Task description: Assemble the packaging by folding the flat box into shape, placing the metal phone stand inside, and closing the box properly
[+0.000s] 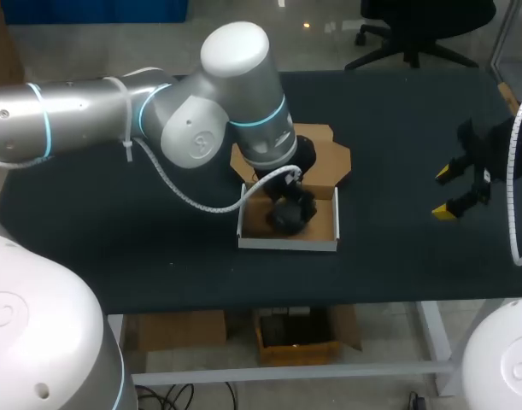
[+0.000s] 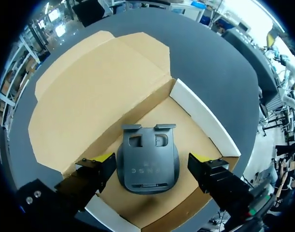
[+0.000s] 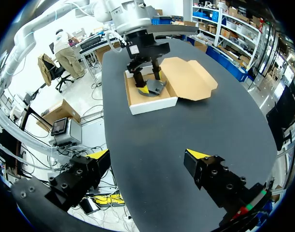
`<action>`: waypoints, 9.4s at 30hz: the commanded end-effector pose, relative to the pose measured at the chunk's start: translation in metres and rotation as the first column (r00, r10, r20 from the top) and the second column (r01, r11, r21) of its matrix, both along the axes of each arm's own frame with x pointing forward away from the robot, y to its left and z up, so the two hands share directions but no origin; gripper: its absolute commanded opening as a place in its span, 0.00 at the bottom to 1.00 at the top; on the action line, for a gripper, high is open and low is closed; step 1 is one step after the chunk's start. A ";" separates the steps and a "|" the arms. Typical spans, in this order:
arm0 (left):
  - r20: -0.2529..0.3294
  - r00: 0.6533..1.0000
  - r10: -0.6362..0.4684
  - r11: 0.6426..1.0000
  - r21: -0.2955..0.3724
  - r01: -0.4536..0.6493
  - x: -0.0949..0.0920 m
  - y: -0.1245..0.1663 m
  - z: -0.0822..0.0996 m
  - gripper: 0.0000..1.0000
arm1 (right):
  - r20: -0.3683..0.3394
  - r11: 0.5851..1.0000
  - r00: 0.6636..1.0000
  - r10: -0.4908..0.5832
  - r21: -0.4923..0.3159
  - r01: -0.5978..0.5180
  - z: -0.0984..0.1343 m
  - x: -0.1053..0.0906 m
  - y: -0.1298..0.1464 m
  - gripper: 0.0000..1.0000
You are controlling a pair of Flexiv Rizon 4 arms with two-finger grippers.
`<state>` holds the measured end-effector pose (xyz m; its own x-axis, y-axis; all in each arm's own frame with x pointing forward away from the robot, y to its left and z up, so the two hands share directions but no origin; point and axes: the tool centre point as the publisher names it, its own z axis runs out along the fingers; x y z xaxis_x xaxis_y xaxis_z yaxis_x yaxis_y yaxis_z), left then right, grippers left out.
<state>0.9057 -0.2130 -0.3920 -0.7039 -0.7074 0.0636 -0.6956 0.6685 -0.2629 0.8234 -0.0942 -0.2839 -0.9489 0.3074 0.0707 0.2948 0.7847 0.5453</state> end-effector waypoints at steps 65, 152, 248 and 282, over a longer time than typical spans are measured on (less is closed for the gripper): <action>-0.157 0.744 0.650 0.759 0.181 -0.625 -0.064 -0.002 -0.001 1.00 | 0.000 1.000 1.000 0.001 0.002 -0.001 0.001 -0.001 -0.001 1.00; -0.330 0.884 0.331 0.843 -0.317 -0.434 0.019 0.136 0.075 1.00 | 0.000 1.000 1.000 0.001 0.002 -0.001 0.001 -0.001 -0.001 1.00; -0.444 0.873 -0.203 0.683 -0.703 -0.199 0.054 0.078 0.040 0.02 | 0.000 1.000 1.000 0.001 0.002 -0.001 0.001 -0.001 -0.001 1.00; -0.307 0.896 -0.321 0.638 -0.769 -0.034 0.049 0.084 0.038 0.00 | 0.000 1.000 1.000 0.001 0.002 -0.001 0.001 -0.001 -0.001 1.00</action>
